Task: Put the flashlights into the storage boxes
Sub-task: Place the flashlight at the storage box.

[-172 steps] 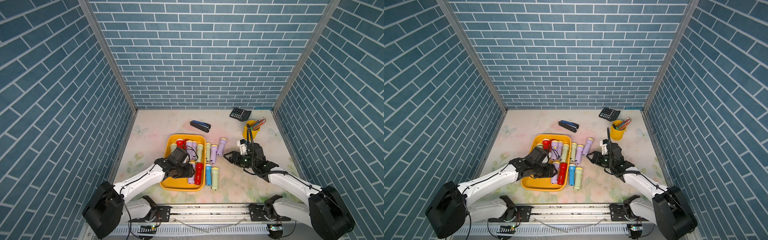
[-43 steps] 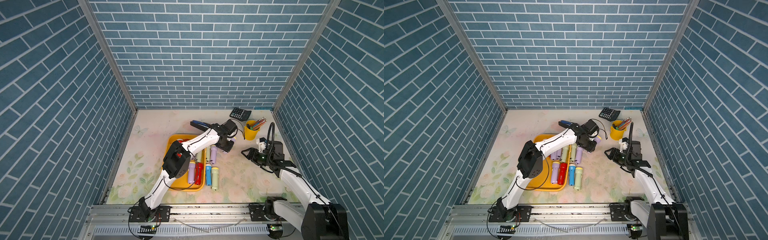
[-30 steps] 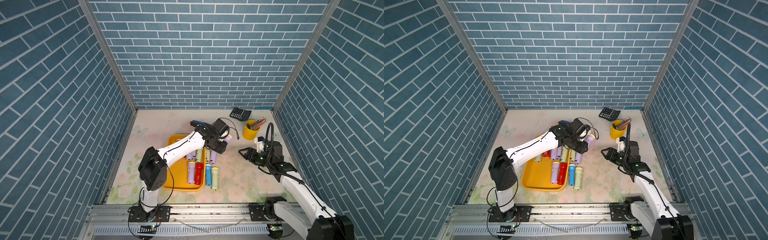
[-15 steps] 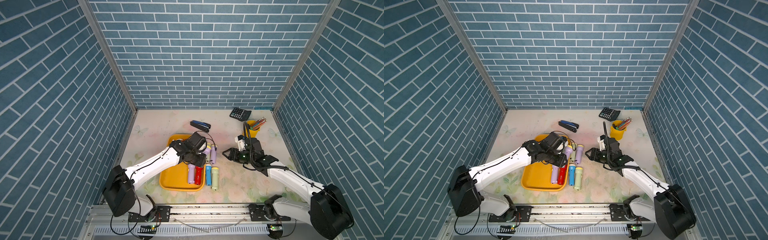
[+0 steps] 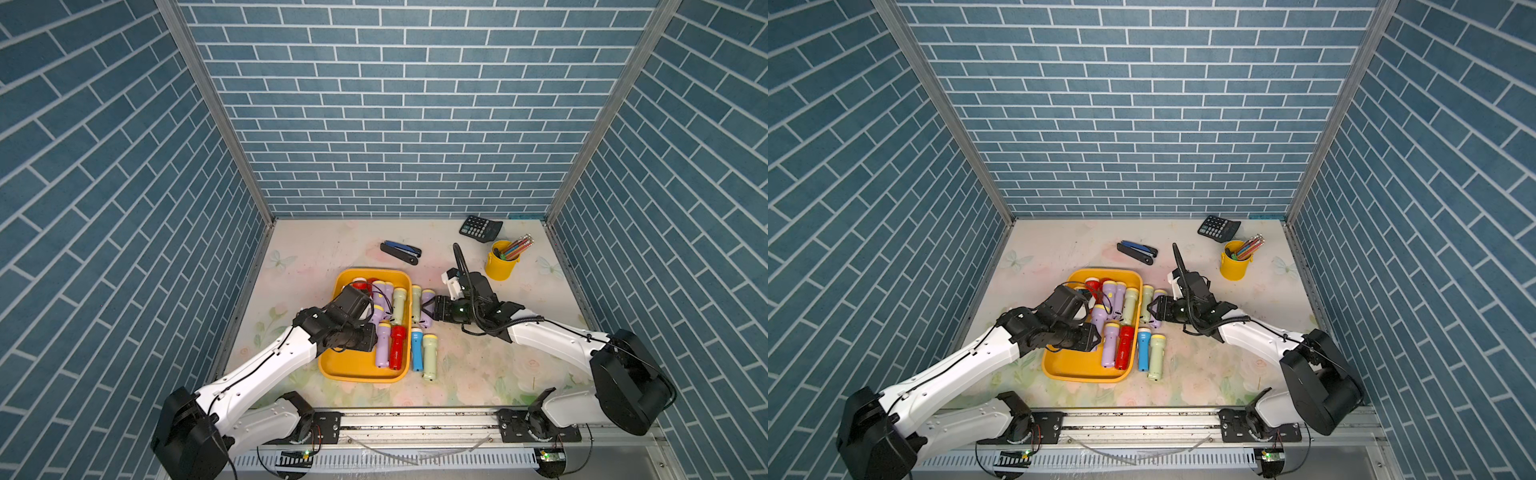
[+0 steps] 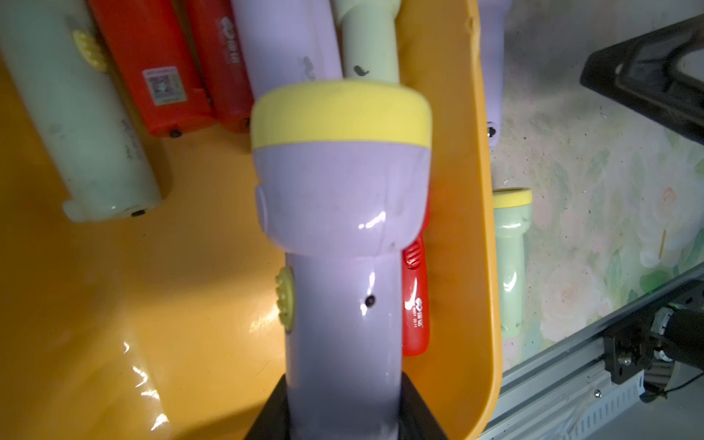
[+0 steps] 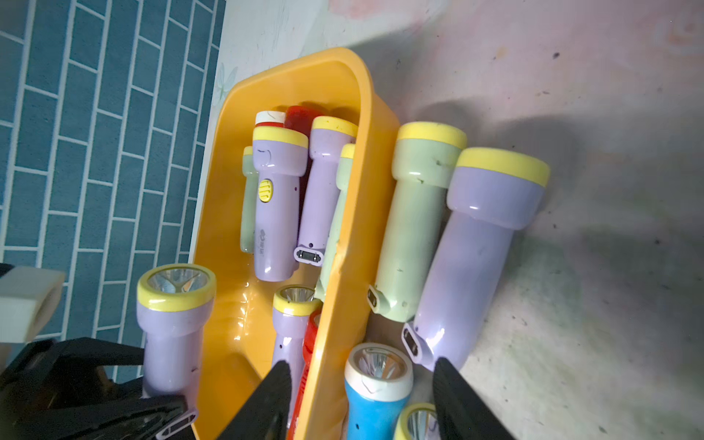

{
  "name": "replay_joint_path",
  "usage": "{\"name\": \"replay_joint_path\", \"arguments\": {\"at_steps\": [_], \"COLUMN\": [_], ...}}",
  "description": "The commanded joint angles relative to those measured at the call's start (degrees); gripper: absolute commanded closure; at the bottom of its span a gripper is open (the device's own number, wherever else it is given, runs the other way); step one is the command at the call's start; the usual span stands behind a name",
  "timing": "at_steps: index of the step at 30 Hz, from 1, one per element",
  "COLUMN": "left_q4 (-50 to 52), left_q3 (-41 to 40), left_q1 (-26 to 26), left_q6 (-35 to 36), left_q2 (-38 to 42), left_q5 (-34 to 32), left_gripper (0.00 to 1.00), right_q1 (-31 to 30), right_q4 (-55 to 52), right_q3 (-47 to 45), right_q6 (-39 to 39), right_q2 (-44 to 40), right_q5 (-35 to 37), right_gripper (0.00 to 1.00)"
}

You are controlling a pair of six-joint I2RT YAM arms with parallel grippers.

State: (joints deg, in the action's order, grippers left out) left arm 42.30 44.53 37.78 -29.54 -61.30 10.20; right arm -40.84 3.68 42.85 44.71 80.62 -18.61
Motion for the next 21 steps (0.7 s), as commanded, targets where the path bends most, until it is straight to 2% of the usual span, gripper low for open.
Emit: {"name": "replay_joint_path", "arguments": {"at_steps": [1,21], "left_q4": [-1.4,-7.8], "left_q3": [-2.4,-10.9], "left_q1": [-0.9,-0.9], "left_q6": [-1.6,-6.4], "left_q2": [0.7,-0.8], "left_q5": [0.9,1.6], "left_gripper": [0.70,0.67], "right_q1": [-0.8,-1.1], "right_q4": [0.7,0.5], "right_q3": [2.7,0.7], "right_q6": [-0.7,-0.9], "right_q2": [0.5,-0.5], "right_q5": [2.7,3.1], "right_gripper": [0.40,0.40]}}
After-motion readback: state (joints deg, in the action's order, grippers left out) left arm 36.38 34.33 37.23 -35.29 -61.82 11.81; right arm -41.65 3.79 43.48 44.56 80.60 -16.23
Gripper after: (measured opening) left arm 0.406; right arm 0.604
